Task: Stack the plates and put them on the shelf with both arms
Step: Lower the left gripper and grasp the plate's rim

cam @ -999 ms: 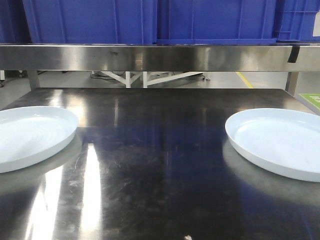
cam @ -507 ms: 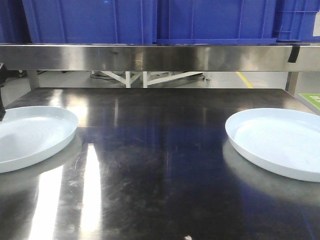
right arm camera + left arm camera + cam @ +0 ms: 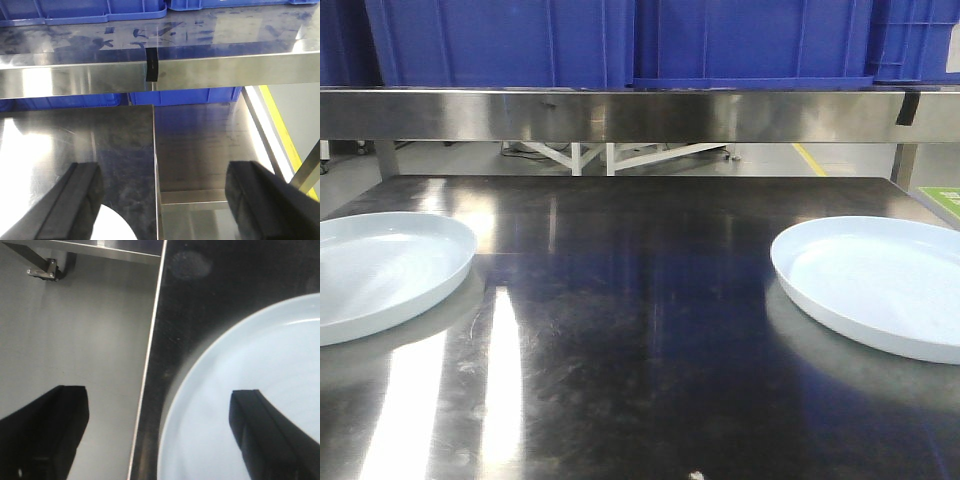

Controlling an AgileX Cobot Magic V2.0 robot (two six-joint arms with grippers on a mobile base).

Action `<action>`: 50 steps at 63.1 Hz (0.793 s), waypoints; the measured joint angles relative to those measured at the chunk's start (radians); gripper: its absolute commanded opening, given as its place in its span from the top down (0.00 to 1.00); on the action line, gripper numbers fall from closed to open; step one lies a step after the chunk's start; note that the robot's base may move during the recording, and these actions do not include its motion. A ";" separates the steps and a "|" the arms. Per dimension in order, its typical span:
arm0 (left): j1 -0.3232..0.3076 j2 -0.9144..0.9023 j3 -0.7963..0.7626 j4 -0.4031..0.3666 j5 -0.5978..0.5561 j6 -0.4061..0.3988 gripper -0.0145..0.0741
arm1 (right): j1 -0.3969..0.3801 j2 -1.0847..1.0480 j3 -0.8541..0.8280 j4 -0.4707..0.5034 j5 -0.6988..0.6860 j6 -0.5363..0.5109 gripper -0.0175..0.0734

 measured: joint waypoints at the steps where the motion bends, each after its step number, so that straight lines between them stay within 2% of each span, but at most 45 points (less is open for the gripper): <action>1: 0.000 0.003 0.000 0.000 0.000 0.000 0.14 | 0.000 0.000 0.000 0.000 0.000 0.000 0.13; 13: 0.000 0.036 0.000 -0.002 0.000 0.000 0.15 | 0.000 0.000 0.000 0.000 0.002 0.000 0.13; 19: 0.000 0.040 -0.002 -0.002 -0.004 0.000 0.21 | 0.000 0.000 0.000 0.000 0.006 0.000 0.13; 24: 0.000 0.040 -0.002 -0.004 -0.006 0.000 0.35 | 0.000 0.000 0.000 0.000 0.006 0.000 0.13; 28: 0.000 0.040 -0.002 -0.004 -0.008 0.000 0.51 | 0.000 0.000 0.000 0.000 0.006 0.000 0.13; 32: 0.000 0.042 -0.002 -0.004 -0.012 -0.002 0.75 | 0.000 0.000 0.000 0.000 0.006 0.000 0.13; 37: 0.000 0.042 -0.002 -0.004 -0.012 -0.002 0.71 | 0.000 0.000 0.000 0.000 0.008 0.000 0.13; 50: 0.000 0.042 -0.041 -0.020 0.028 -0.002 0.73 | 0.000 0.000 0.000 0.000 0.008 0.000 0.13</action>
